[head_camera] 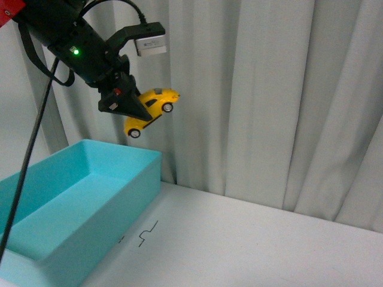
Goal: Wind up and store yellow beetle toy
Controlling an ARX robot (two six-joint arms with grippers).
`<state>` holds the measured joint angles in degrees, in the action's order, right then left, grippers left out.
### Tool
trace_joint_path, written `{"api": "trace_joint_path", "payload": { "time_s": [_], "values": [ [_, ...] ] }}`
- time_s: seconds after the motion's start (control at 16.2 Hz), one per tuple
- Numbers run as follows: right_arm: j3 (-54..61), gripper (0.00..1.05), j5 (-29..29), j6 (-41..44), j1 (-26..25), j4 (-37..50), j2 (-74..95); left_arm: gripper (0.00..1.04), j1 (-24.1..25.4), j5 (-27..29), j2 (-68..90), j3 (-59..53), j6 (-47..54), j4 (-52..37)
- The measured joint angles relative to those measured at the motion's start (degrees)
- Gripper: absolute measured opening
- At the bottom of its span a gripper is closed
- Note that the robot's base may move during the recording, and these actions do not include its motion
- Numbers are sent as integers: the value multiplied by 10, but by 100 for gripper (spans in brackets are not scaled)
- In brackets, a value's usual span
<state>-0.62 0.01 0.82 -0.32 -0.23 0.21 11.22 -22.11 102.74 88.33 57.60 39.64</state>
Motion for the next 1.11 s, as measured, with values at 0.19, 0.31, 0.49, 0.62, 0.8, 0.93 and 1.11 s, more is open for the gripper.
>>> {"api": "trace_joint_path", "payload": {
  "time_s": [0.19, 0.31, 0.49, 0.62, 0.8, 0.93, 1.11],
  "values": [
    [0, 98, 0, 0, 0, 0, 0, 39, 44, 66, 52, 20, -97, -14],
    [0, 98, 0, 0, 0, 0, 0, 39, 68, 111, 86, 20, -148, -26],
    [0, 98, 0, 0, 0, 0, 0, 39, 95, 160, 115, 16, -194, -38],
    [0, 98, 0, 0, 0, 0, 0, 39, 104, 183, 132, 8, -202, -45],
    [0, 98, 0, 0, 0, 0, 0, 39, 115, 219, 160, 5, -206, -50],
    [0, 98, 0, 0, 0, 0, 0, 39, 123, 227, 180, 3, -229, -56],
    [0, 98, 0, 0, 0, 0, 0, 39, 135, 241, 203, -3, -263, -72]
  ]
}}
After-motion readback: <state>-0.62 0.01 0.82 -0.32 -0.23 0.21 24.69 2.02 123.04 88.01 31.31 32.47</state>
